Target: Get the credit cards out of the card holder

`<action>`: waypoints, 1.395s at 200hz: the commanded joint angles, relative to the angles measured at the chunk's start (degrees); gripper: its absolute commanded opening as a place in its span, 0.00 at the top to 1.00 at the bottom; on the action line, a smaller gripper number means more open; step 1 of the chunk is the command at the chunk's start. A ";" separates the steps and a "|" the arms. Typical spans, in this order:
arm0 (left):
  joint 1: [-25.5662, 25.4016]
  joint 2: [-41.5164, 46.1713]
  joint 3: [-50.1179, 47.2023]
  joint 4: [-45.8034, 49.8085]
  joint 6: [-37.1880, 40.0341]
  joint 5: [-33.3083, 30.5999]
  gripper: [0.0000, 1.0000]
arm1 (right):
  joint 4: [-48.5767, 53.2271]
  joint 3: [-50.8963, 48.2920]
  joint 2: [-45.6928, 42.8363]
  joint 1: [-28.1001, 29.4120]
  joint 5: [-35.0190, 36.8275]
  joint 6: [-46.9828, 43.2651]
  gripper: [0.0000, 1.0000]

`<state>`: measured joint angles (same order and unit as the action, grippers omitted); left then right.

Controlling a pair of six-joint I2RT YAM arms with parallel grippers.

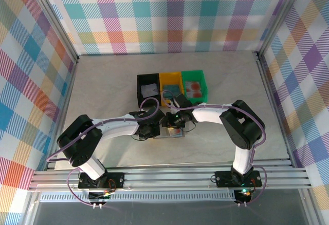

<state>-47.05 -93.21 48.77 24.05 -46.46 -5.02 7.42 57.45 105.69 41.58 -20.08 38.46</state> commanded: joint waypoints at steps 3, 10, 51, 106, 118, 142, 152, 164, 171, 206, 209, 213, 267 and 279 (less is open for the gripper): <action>0.35 -6.49 -2.74 3.84 0.31 3.86 1.00 | 3.00 -2.45 2.38 -0.84 2.91 -1.56 0.73; 0.38 -6.95 -2.72 3.63 0.33 4.29 1.00 | 2.61 -2.60 2.50 -0.80 2.62 -1.50 0.73; 0.29 -8.92 -2.88 2.62 0.40 5.63 1.00 | 0.28 -3.84 1.35 -0.86 0.46 -0.88 0.73; 0.11 -9.60 -3.47 1.35 0.34 6.25 1.00 | 9.05 -0.71 1.23 -0.55 8.99 -2.52 0.74; 0.07 -9.79 -3.51 1.01 0.32 6.33 1.00 | 8.40 -1.00 1.60 -0.54 8.27 -2.26 0.74; -0.08 -10.22 -3.69 0.25 0.32 6.59 1.00 | 5.79 -1.54 2.71 -0.45 5.71 -2.10 0.74; -0.14 -10.47 -3.60 0.12 0.33 6.59 1.00 | 4.24 -1.84 2.86 -0.21 4.27 -2.19 0.74; -0.06 -10.65 -3.52 0.04 0.47 6.73 1.00 | 2.62 -2.20 2.60 0.29 3.06 -2.46 0.74; -0.13 -10.75 -3.47 0.03 0.55 6.77 1.00 | 2.03 -2.32 2.34 0.54 2.70 -2.59 0.74; -0.14 -11.03 -3.73 -0.65 0.67 6.91 1.00 | 0.07 -2.52 2.44 0.71 0.12 -2.69 0.74; -0.14 -11.03 -3.69 -0.69 0.65 6.94 1.00 | 0.10 -2.44 2.56 0.77 -0.14 -2.76 0.74; -0.08 -10.96 -3.80 -0.82 0.67 6.99 1.00 | 0.17 -2.28 2.74 0.78 -0.36 -2.72 0.74; -0.09 -10.75 -4.04 -1.11 0.76 7.12 1.00 | -3.06 -3.26 2.81 0.74 -4.30 -1.81 0.74; -0.14 -10.84 -4.05 -1.16 0.91 7.21 1.00 | -3.77 -3.22 2.86 0.71 -5.68 -1.81 0.74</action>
<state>-46.72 -95.09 49.91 25.76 -46.46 -4.05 4.64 56.18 105.67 41.76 -23.05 37.63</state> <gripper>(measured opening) 0.050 0.261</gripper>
